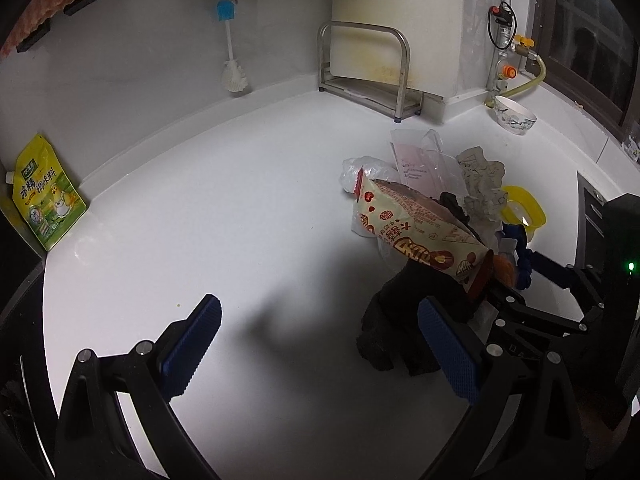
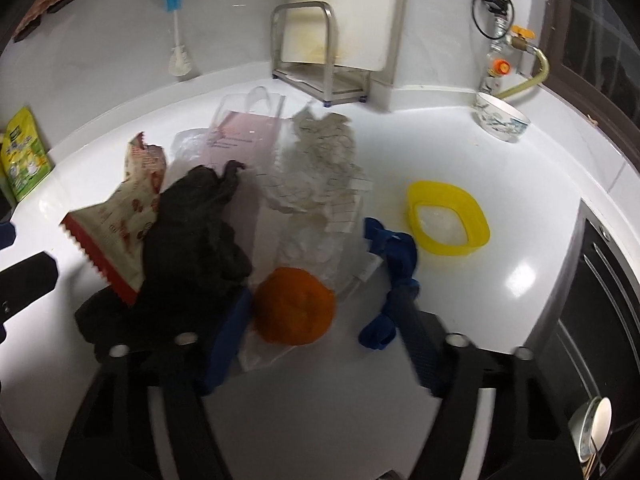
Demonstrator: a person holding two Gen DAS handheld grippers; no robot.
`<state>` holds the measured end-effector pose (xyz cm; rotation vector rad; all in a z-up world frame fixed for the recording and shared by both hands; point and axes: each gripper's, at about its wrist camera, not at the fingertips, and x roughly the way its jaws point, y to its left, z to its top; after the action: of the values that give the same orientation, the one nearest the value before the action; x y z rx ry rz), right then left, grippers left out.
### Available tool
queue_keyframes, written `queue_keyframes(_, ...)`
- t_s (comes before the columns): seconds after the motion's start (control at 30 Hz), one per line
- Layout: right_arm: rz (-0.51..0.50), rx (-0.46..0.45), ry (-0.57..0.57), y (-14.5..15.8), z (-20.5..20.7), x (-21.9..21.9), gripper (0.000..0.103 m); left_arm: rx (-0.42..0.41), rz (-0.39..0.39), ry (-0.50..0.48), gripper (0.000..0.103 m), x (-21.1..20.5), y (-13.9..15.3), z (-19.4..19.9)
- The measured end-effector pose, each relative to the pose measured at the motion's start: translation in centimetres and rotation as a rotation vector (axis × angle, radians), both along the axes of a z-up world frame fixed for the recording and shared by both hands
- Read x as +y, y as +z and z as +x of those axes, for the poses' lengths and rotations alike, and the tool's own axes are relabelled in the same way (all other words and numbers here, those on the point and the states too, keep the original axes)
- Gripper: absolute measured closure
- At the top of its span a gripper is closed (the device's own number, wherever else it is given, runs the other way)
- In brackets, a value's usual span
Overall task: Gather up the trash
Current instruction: 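Reach both grippers to the trash pile and grasp the orange ball with the right gripper, then grasp the printed snack wrapper with the left gripper while the right gripper holds the orange ball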
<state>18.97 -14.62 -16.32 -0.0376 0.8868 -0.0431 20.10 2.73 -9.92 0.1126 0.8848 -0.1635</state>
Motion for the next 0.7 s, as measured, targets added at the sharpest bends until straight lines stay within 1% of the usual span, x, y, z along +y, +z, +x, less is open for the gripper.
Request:
queue_keyframes(0.03,0.004,0.003,0.011,0.0,0.0,0.1,0.049,0.001,-0.002,-0.002,0.006,0.0,0.0,0.0)
queue_keyframes(0.1,0.029,0.006,0.043,0.0,-0.1,0.4,0.064,0.003,-0.004,-0.004,0.006,-0.2,0.1,0.0)
queue_keyframes(0.13,0.035,0.007,0.049,0.0,-0.2,0.5,0.065,0.004,-0.006,-0.004,0.006,-0.2,0.1,0.0)
queue_keyframes(0.2,0.053,0.003,0.055,0.2,-0.4,0.4,0.072,0.004,-0.011,-0.005,0.006,-0.3,0.1,0.1)
queue_keyframes(0.27,0.086,-0.001,0.050,0.3,-0.7,0.0,0.075,0.005,-0.014,-0.005,0.006,-0.4,0.2,0.1)
queue_keyframes(0.5,0.166,-0.035,0.017,1.4,-1.7,-1.8,0.078,0.004,-0.024,-0.008,0.006,-1.0,0.3,0.4)
queue_keyframes(0.7,0.186,-0.073,-0.003,3.1,-2.7,-2.9,0.078,0.013,-0.050,-0.014,0.006,-1.5,0.6,0.8)
